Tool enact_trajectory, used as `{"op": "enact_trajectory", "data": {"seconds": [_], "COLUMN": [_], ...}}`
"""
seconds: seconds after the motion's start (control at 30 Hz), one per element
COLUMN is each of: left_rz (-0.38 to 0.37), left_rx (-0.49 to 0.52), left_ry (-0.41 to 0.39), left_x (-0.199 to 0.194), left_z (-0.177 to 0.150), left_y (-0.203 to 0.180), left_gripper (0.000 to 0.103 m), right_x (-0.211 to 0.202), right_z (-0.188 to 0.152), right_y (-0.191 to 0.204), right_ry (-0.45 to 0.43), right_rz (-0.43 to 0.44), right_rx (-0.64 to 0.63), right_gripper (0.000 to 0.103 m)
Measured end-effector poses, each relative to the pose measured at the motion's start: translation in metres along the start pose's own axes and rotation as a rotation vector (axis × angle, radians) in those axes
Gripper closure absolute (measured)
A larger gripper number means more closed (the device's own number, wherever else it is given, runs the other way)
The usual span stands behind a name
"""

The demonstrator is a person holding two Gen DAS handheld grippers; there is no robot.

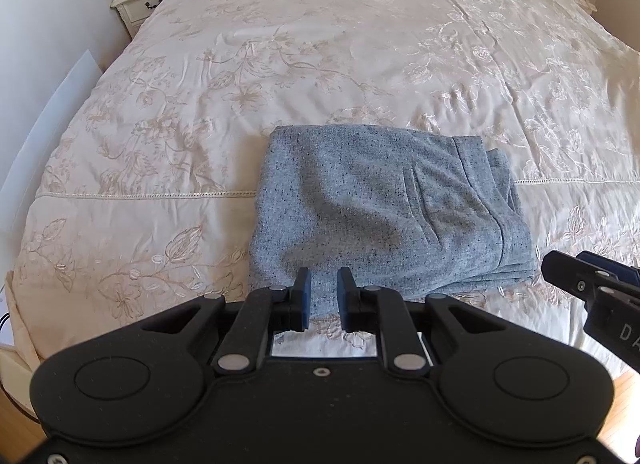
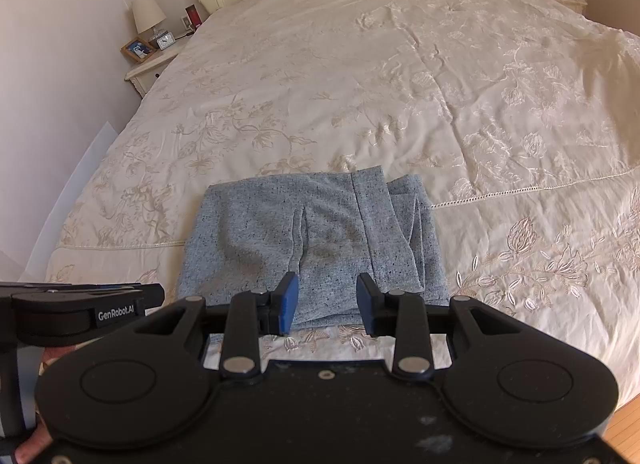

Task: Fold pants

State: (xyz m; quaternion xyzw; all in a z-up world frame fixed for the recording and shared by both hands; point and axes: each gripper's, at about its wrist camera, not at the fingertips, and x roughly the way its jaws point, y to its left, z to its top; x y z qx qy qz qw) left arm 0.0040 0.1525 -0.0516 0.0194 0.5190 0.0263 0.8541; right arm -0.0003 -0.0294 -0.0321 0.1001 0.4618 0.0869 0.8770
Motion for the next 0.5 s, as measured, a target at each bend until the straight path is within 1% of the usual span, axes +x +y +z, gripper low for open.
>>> {"op": "enact_trajectory", "data": {"seconds": [0.33,0.5], "left_rz": [-0.008,0.002], "left_rx": [0.011,0.039], "left_ry": [0.007,-0.018], "left_x": [0.0035,0.0032], "left_z": [0.0026,0.0029], "left_y": [-0.002,-0.0051], "left_gripper": [0.08,0.08], "right_x": [0.0038,0.0066], "right_z": [0.0015,0.0024], "right_y": [-0.0004,-0.0004], "right_ry": [0.007,0.013], "right_rz": [-0.001,-0.003], "right_rx": [0.008,0.013], "right_gripper": [0.068,0.068]}}
